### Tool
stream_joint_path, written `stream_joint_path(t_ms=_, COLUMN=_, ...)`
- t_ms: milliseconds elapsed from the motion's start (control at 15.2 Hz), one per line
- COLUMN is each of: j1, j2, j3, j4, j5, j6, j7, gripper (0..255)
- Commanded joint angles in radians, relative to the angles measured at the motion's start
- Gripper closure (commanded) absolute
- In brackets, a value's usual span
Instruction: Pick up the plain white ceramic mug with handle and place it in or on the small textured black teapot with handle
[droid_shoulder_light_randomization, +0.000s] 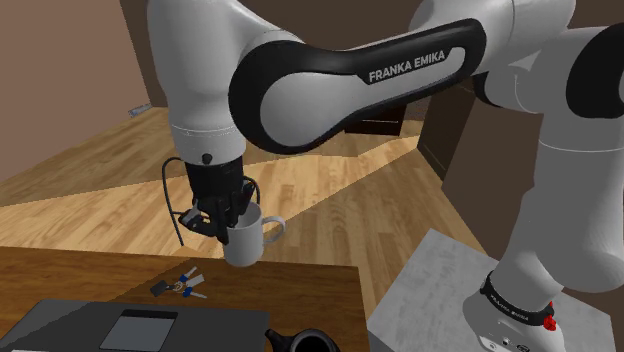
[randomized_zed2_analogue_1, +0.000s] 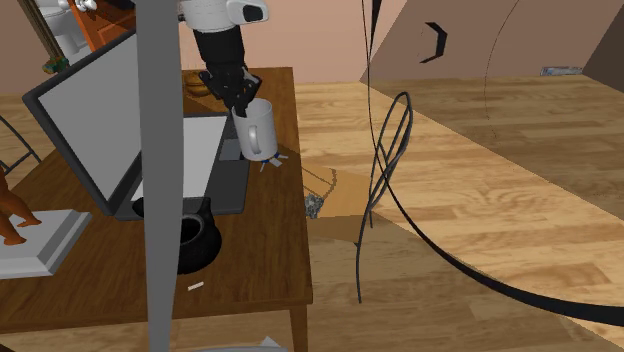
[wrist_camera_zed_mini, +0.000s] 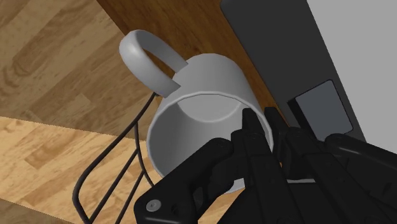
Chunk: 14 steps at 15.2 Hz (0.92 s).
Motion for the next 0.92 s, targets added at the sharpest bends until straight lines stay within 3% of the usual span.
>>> stream_joint_path(t_ms=0, j1=0.002, j2=-0.003, j3=0.002, j4=0.025, j5=0.003, j6=-0.027, j7=-0.003, gripper=255)
stream_joint_path(t_ms=264, j1=0.008, j2=-0.001, j3=0.003, j4=0.074, j5=0.004, j6=-0.074, j7=-0.007, gripper=255)
stream_joint_path(t_ms=858, j1=0.037, j2=-0.210, j3=0.075, j4=-0.121, j5=0.117, j6=-0.059, j7=0.099, gripper=255)
